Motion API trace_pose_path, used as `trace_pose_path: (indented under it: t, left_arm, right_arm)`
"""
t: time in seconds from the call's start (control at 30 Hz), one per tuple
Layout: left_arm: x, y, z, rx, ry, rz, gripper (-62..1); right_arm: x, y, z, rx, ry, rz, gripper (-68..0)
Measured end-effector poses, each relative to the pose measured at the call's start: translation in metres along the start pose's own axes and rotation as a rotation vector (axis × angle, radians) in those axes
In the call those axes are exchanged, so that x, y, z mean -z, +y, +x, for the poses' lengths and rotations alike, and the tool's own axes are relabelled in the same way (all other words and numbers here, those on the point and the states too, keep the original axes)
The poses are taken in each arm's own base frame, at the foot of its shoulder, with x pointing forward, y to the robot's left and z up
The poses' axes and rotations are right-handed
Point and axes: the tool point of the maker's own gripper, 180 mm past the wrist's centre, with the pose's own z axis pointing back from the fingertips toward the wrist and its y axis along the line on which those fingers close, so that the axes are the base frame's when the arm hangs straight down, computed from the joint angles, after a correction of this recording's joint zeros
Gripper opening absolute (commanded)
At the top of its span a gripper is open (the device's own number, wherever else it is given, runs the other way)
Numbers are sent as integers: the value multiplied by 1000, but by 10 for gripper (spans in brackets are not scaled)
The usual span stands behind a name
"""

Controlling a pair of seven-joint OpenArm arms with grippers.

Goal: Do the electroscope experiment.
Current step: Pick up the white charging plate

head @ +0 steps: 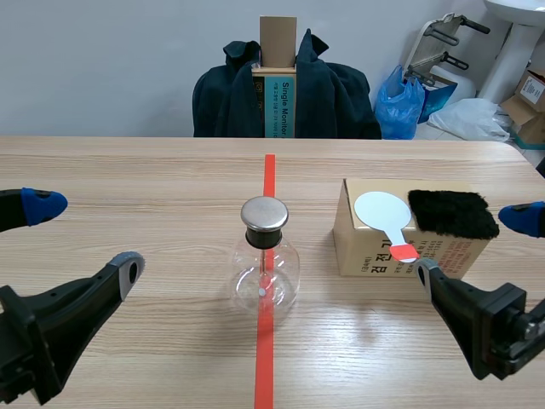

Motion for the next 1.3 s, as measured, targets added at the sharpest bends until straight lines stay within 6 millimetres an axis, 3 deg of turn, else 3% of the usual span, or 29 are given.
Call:
trace_pose_path:
  t: [0.33, 0.77, 0.9, 1.0, 1.17, 1.3]
  left_arm:
    - [0, 0, 1, 0, -4, 0, 14]
    - [0, 0, 0, 0, 1, 0, 14]
    - [0, 0, -6, 0, 31, 0, 14]
    - [0, 0, -7, 0, 37, 0, 14]
    - [0, 0, -6, 0, 35, 0, 14]
    - [0, 0, -6, 0, 34, 1, 14]
  right_arm:
    - [0, 0, -13, -38, 71, 3, 4]
    - [-1, 0, -14, -42, 80, 3, 4]
    - [-1, 0, -21, -125, 117, 8, 4]
    - [-3, -1, -31, -252, 172, 17, 4]
    - [-10, -10, -58, -633, 333, 47, 4]
    - [-18, -30, -73, -977, 471, 14, 4]
